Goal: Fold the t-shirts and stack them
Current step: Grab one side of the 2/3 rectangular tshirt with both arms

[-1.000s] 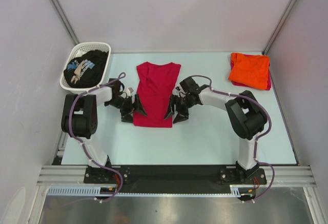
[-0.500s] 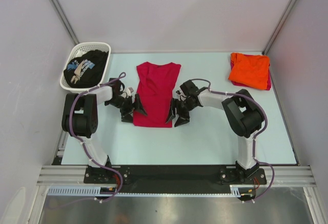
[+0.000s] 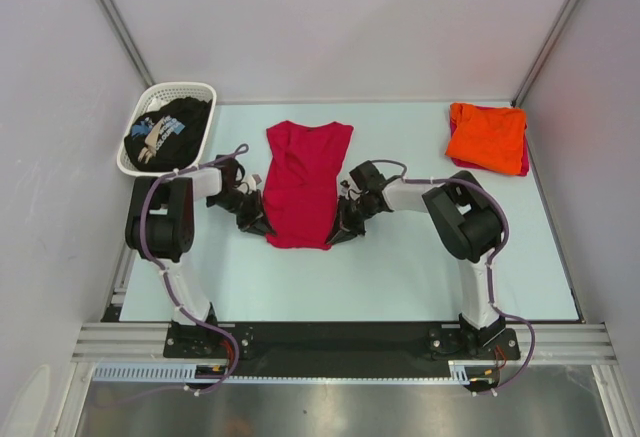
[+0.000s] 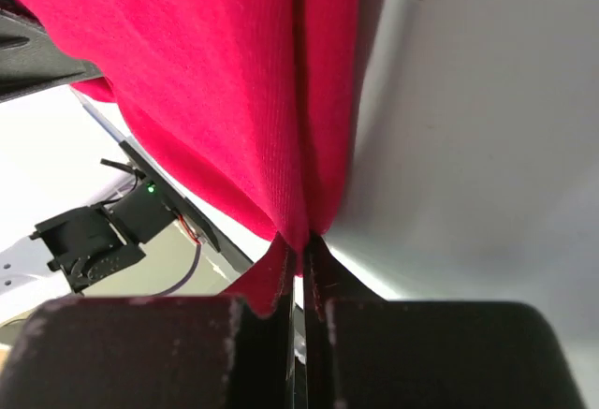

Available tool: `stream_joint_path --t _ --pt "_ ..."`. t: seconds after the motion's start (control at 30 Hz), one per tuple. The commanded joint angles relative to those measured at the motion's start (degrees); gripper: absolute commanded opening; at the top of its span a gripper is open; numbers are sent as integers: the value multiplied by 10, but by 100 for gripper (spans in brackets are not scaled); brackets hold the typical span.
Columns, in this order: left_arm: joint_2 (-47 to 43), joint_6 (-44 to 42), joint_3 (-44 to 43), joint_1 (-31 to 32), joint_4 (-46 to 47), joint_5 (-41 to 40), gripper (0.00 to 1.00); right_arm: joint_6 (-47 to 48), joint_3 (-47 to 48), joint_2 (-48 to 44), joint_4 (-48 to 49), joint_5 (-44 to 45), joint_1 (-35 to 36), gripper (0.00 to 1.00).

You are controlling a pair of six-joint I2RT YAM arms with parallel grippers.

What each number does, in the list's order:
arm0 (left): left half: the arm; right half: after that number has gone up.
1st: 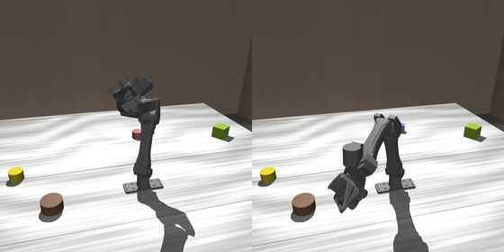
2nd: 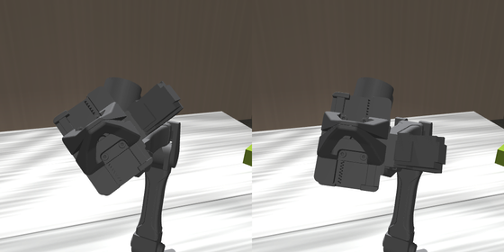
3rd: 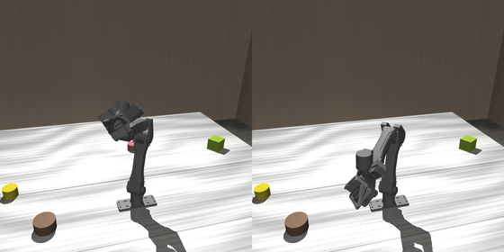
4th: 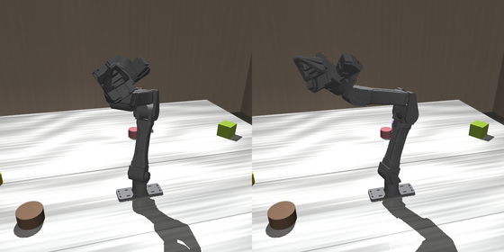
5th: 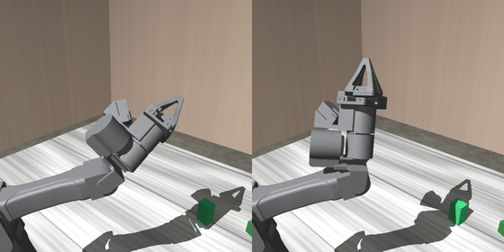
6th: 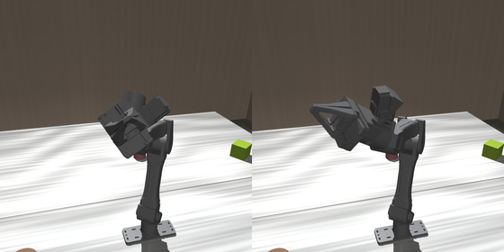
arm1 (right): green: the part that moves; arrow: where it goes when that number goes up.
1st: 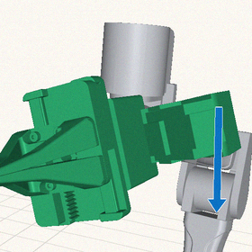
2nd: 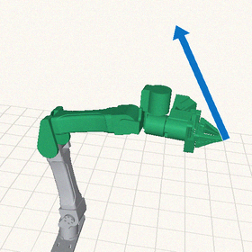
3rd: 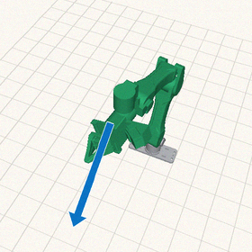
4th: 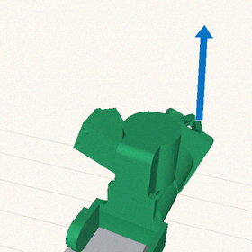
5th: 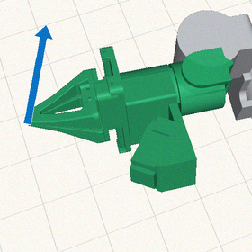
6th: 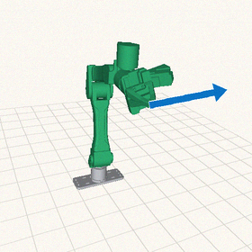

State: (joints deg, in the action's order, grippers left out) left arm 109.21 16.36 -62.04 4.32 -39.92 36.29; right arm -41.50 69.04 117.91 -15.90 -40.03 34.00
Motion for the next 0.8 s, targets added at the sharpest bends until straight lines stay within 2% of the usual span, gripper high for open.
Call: stream_joint_path --t 0.0,0.3,0.53,0.77 --pt "18 -20 7 3 21 -53 0 27 30 14 -55 37 7 0" --pt "-13 -24 40 3 -14 -73 0 75 45 -25 -171 65 7 0" --pt "-72 -3 110 3 -53 -46 0 99 13 -54 -214 86 15 0" --pt "-172 -4 196 4 -88 -37 0 100 -39 -93 -223 76 33 0"
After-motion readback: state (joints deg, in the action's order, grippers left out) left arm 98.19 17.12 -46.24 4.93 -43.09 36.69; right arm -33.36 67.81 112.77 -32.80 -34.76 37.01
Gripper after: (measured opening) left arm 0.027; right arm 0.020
